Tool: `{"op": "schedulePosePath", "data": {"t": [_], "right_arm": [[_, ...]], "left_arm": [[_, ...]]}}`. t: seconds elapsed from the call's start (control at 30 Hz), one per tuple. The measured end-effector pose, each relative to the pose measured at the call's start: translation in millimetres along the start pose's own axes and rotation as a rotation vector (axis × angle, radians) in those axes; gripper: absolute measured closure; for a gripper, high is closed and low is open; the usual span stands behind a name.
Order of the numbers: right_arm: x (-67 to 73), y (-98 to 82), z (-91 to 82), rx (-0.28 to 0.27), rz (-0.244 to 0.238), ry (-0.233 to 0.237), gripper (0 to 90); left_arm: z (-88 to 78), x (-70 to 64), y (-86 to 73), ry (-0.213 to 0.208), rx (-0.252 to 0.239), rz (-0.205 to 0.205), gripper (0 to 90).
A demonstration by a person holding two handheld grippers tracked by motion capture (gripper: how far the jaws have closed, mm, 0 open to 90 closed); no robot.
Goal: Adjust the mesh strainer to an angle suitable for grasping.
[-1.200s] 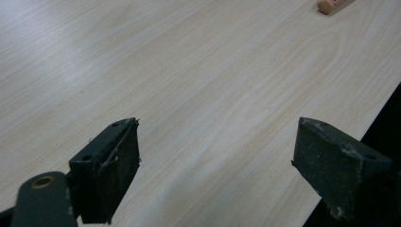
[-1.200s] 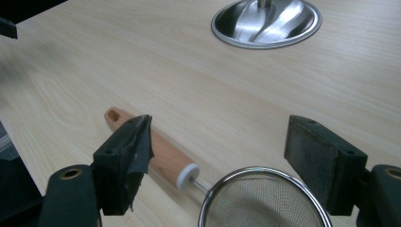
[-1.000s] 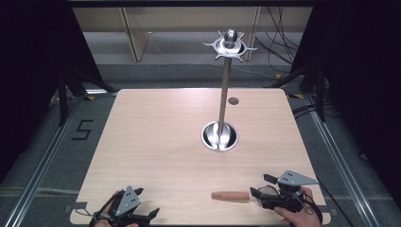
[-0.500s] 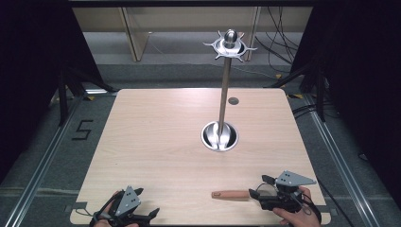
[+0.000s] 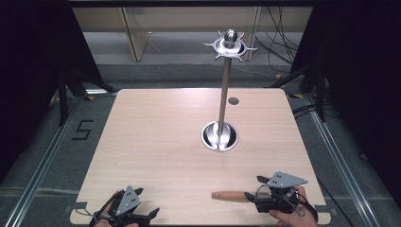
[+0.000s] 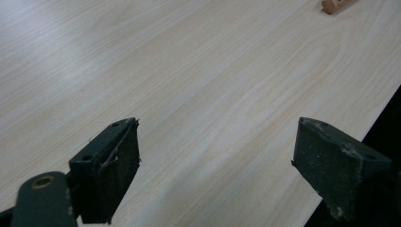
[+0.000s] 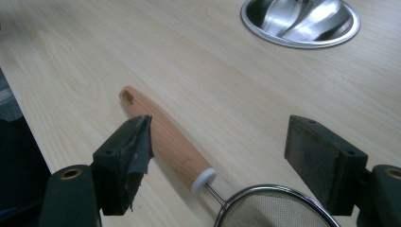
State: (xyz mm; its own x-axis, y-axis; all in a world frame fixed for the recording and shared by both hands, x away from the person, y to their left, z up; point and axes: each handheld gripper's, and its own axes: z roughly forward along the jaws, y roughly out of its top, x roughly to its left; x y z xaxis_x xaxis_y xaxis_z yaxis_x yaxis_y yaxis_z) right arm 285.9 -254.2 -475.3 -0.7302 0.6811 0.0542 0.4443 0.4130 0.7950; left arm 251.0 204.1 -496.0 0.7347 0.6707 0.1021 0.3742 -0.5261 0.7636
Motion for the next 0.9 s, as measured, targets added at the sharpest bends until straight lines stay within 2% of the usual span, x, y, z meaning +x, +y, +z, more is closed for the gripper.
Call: {"op": "schedulePosePath", "data": {"t": [0.03, 0.07, 0.1, 0.13, 0.2, 0.3, 0.33, 0.37, 0.4, 0.43, 0.5, 0.53, 0.57, 0.6, 0.7, 0.73, 0.77, 0.8, 0.83, 0.9], "right_arm": [[0.0, 0.0, 0.0, 0.0, 0.0, 0.0, 25.2], [0.8, 1.1, 1.2, 0.011, -0.021, 0.003, 25.2], [3.9, 1.3, 2.2, 0.021, -0.004, 0.008, 25.2], [5.2, 3.2, 6.4, 0.035, -0.044, 0.014, 25.4], [6.8, 3.7, 7.6, 0.047, -0.048, 0.019, 25.7], [12.6, 6.0, 17.7, 0.092, -0.125, 0.027, 27.1], [14.1, 6.2, 19.5, 0.108, -0.128, 0.024, 27.6], [15.6, 6.7, 21.5, 0.13, -0.133, 0.03, 28.2], [15.6, 6.7, 21.5, 0.13, -0.133, 0.03, 28.2], [15.8, 6.9, 23.9, 0.131, -0.152, 0.033, 28.7], [17.3, 7.5, 28.9, 0.163, -0.168, 0.039, 29.8], [19.6, 7.7, 33.1, 0.175, -0.182, 0.025, 30.2], [19.6, 7.7, 33.1, 0.175, -0.182, 0.025, 30.2], [20.6, 8.7, 35.6, 0.186, -0.205, 0.029, 31.9], [23.1, 10.0, 40.2, 0.212, -0.217, 0.04, 33.9], [23.1, 10.0, 40.2, 0.212, -0.217, 0.04, 33.9], [23.8, 10.8, 41.9, 0.225, -0.229, 0.049, 35.0], [23.8, 12.3, 42.3, 0.247, -0.24, 0.062, 36.2], [23.7, 12.3, 45.8, 0.237, -0.267, 0.067, 38.1], [23.7, 13.8, 48.3, 0.256, -0.273, 0.07, 40.6]], "left_arm": [[0.0, 0.0, 0.0, 0.0, 0.0, 0.0, 14.8], [0.4, 0.0, 0.0, 0.004, -0.003, -0.001, 14.8], [0.7, 0.5, -0.2, 0.008, -0.008, 0.005, 14.7], [0.6, 0.4, -0.3, 0.005, -0.007, 0.003, 14.8], [0.5, 0.5, -0.3, 0.005, -0.006, 0.006, 14.7], [0.9, -1.6, -1.1, 0.007, -0.007, -0.029, 14.8], [0.9, -1.6, -1.1, 0.007, -0.007, -0.029, 14.8], [0.9, -1.6, -1.1, 0.005, -0.008, -0.026, 14.7], [0.6, 0.3, -0.3, 0.005, -0.004, 0.002, 14.7], [1.0, -1.7, -1.2, 0.01, 0.004, -0.037, 14.7], [0.7, -1.2, -1.1, 0.005, -0.004, -0.025, 14.8], [0.6, -2.7, -1.1, 0.002, -0.004, -0.046, 14.8], [0.5, -1.1, -0.4, 0.003, -0.004, -0.021, 14.8], [0.9, -1.5, -0.9, 0.007, -0.005, -0.031, 14.8], [0.6, -2.0, -0.9, 0.003, -0.004, -0.037, 14.8], [0.3, -0.3, 0.0, 0.0, -0.006, -0.005, 14.8], [0.2, 0.2, -0.1, 0.002, -0.003, 0.001, 14.8], [0.7, -1.5, -0.7, 0.006, -0.008, -0.026, 14.8], [0.6, -1.7, -0.8, 0.003, -0.002, -0.035, 14.8], [0.4, -1.7, -0.7, 0.003, -0.004, -0.034, 14.8]]}}
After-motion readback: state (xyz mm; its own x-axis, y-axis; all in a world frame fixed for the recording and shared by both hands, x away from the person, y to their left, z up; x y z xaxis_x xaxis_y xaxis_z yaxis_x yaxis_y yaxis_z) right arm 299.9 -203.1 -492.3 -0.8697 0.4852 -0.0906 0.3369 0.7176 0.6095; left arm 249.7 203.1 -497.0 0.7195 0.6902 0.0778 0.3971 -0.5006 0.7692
